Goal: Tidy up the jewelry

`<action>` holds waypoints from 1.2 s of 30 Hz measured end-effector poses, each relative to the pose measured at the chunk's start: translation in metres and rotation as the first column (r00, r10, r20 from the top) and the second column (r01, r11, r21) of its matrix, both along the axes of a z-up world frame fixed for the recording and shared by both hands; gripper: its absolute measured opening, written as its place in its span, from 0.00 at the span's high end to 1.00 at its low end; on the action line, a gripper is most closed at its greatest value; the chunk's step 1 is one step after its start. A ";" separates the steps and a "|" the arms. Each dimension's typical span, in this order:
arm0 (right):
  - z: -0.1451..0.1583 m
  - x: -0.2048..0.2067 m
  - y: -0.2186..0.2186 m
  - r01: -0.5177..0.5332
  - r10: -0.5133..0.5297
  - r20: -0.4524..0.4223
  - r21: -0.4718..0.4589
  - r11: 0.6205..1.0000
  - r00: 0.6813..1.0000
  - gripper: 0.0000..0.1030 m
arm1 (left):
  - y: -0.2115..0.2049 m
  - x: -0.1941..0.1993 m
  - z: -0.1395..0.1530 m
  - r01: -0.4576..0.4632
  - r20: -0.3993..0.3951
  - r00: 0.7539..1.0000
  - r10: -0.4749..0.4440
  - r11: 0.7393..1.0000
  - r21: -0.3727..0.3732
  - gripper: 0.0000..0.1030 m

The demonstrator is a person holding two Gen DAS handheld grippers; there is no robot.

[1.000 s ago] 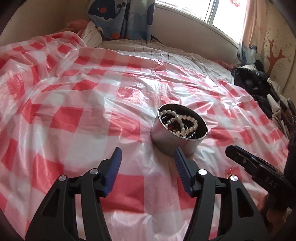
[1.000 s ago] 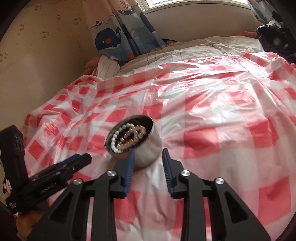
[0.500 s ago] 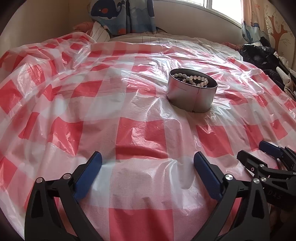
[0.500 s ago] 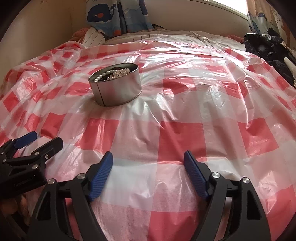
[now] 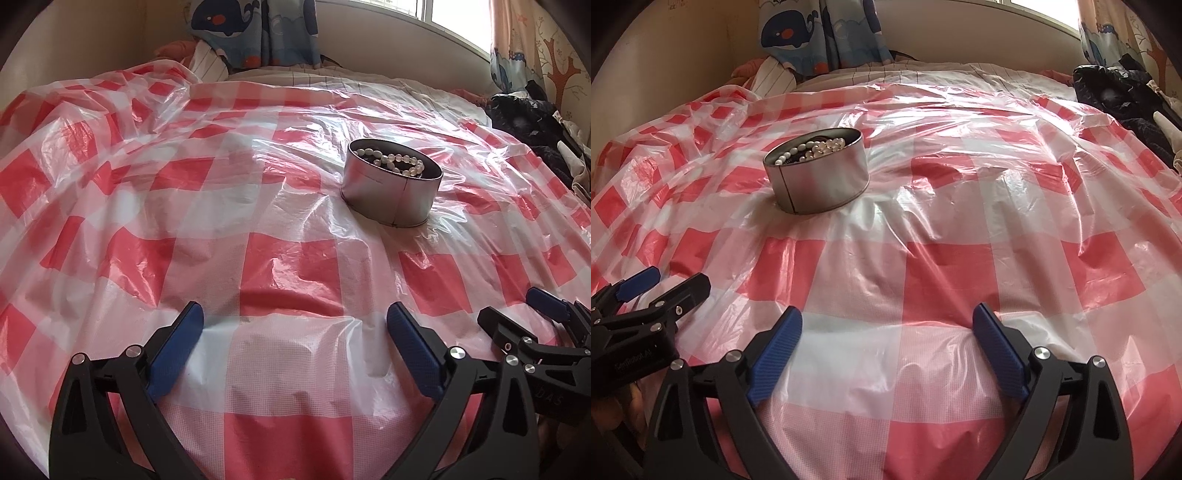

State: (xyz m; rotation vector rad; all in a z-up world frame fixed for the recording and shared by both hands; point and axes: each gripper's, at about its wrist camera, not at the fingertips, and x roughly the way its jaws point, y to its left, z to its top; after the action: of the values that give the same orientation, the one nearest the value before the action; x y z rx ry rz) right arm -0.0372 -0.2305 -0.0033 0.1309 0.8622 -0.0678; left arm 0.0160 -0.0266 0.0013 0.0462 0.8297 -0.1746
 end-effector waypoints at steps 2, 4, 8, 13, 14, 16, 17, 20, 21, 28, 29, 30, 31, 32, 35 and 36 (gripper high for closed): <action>0.000 -0.001 0.000 0.003 -0.003 0.004 0.001 1.000 1.000 0.12 | 0.000 0.000 0.000 -0.003 0.001 1.000 0.003 1.000 0.001 0.07; 0.001 -0.002 -0.001 0.011 -0.011 0.011 -0.004 1.000 1.000 0.11 | 0.001 -0.001 0.000 -0.006 0.003 1.000 0.006 1.000 -0.002 0.07; 0.002 -0.003 -0.001 0.027 -0.027 0.018 -0.011 1.000 0.999 0.08 | 0.001 -0.002 0.000 -0.009 0.003 1.000 0.009 1.000 -0.003 0.07; 0.001 -0.003 -0.001 0.028 -0.028 0.014 -0.013 1.000 1.000 0.08 | 0.000 -0.001 -0.001 -0.012 0.000 1.000 0.012 1.000 0.015 0.07; 0.001 -0.002 -0.001 0.028 -0.028 0.012 -0.014 1.000 1.000 0.08 | -0.001 -0.001 -0.001 -0.012 0.000 1.000 0.012 1.000 0.017 0.07; 0.001 -0.002 -0.001 0.028 -0.028 0.008 -0.016 0.999 1.000 0.07 | -0.001 -0.001 -0.001 -0.012 -0.001 1.000 0.012 1.000 0.016 0.07; 0.000 -0.002 0.000 0.029 -0.028 0.007 -0.016 0.999 1.000 0.07 | -0.001 -0.001 -0.001 -0.012 0.000 1.000 0.012 1.000 0.016 0.07; 0.000 -0.002 0.000 0.029 -0.029 0.005 -0.017 0.999 1.000 0.07 | -0.001 -0.001 -0.001 -0.014 0.001 1.000 0.014 1.000 0.022 0.07; 0.000 -0.002 0.000 0.029 -0.029 0.006 -0.017 0.999 1.000 0.07 | -0.001 -0.001 -0.001 -0.015 0.002 1.000 0.015 1.000 0.025 0.07; -0.001 -0.004 0.003 0.048 -0.049 -0.005 -0.052 0.997 0.999 0.07 | -0.003 0.000 -0.003 -0.019 -0.005 1.000 0.019 0.999 0.037 0.07; -0.001 -0.004 0.003 0.049 -0.050 -0.008 -0.052 0.997 0.999 0.07 | -0.003 0.000 -0.003 -0.019 -0.008 1.000 0.019 0.999 0.037 0.07; -0.002 -0.004 0.003 0.051 -0.052 -0.009 -0.052 0.997 0.999 0.07 | -0.003 0.000 -0.003 -0.018 -0.012 1.000 0.019 0.999 0.038 0.07; -0.002 -0.005 0.003 0.053 -0.053 -0.009 -0.055 0.997 0.999 0.07 | -0.003 0.001 -0.004 -0.018 -0.014 1.000 0.019 0.999 0.041 0.07; -0.002 -0.005 0.004 0.053 -0.054 -0.013 -0.058 0.997 0.998 0.07 | -0.004 0.001 -0.004 -0.018 -0.016 1.000 0.019 0.999 0.044 0.07; -0.001 -0.005 0.005 0.053 -0.054 -0.016 -0.064 0.997 0.998 0.07 | -0.005 0.002 -0.004 -0.016 -0.023 1.000 0.018 0.998 0.054 0.07; -0.001 -0.005 0.005 0.053 -0.054 -0.013 -0.061 0.997 0.998 0.07 | -0.005 0.003 -0.005 -0.015 -0.025 1.000 0.017 0.998 0.053 0.07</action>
State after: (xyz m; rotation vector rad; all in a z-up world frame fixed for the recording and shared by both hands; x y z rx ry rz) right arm -0.0426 -0.2253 -0.0046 0.0964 0.8703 -0.1452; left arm 0.0187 -0.0318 -0.0034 0.0871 0.8594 -0.1385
